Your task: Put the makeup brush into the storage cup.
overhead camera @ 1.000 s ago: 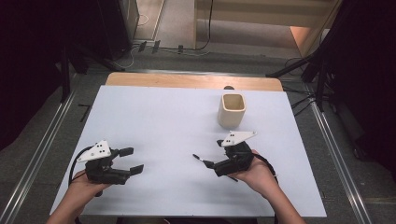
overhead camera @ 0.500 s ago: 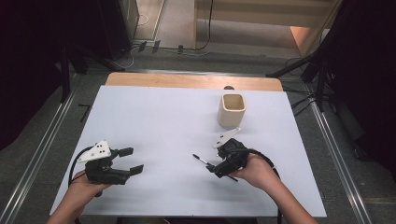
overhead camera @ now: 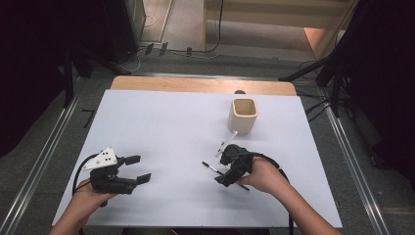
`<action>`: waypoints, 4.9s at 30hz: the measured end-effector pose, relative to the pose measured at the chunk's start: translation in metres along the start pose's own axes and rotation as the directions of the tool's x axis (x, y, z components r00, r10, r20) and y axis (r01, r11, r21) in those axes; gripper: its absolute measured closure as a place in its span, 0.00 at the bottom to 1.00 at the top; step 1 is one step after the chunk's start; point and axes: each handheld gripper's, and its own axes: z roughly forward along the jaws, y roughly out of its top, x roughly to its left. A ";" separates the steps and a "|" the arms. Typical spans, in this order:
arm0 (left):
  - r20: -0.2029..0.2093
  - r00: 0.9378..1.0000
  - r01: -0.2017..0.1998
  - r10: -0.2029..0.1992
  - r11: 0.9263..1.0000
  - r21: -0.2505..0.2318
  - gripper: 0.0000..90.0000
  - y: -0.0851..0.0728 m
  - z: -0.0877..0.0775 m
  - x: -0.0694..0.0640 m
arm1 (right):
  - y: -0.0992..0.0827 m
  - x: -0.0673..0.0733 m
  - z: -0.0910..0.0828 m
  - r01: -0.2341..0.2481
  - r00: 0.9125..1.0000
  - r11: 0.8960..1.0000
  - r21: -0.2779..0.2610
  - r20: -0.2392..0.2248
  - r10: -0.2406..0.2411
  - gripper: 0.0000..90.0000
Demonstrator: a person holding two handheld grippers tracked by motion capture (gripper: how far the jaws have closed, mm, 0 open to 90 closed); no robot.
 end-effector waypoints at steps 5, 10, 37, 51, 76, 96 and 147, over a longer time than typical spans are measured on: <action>0.002 1.000 0.002 -0.002 1.000 -0.001 0.24 0.000 0.000 0.000 | 0.005 0.000 0.002 0.000 1.000 0.998 0.059 0.005 -0.001 0.29; 0.000 1.000 0.000 0.000 1.000 0.009 0.24 0.000 0.000 0.001 | 0.007 -0.002 0.003 -0.006 1.000 0.994 0.113 0.000 0.006 0.30; -0.001 1.000 0.008 -0.008 1.000 0.007 0.24 0.000 0.001 0.001 | 0.004 -0.006 0.030 -0.015 0.998 0.966 0.259 0.059 -0.001 0.45; -0.001 1.000 0.005 -0.005 1.000 0.007 0.24 0.000 0.001 0.001 | 0.009 -0.004 0.029 -0.014 0.998 0.965 0.263 0.062 -0.002 0.82; -0.006 1.000 0.027 -0.026 0.999 0.035 0.24 0.000 0.001 0.002 | 0.016 -0.012 0.019 -0.084 0.996 0.970 0.228 -0.015 0.090 0.96; 0.053 0.977 0.205 -0.205 0.979 0.014 0.24 0.004 -0.001 0.007 | 0.003 -0.022 -0.009 -0.288 0.942 0.954 -0.088 -0.204 0.266 0.96; 0.108 0.960 0.253 -0.259 0.965 0.064 0.24 0.048 0.041 -0.003 | -0.002 0.007 0.002 -0.465 0.885 0.783 -0.414 -0.255 0.391 0.96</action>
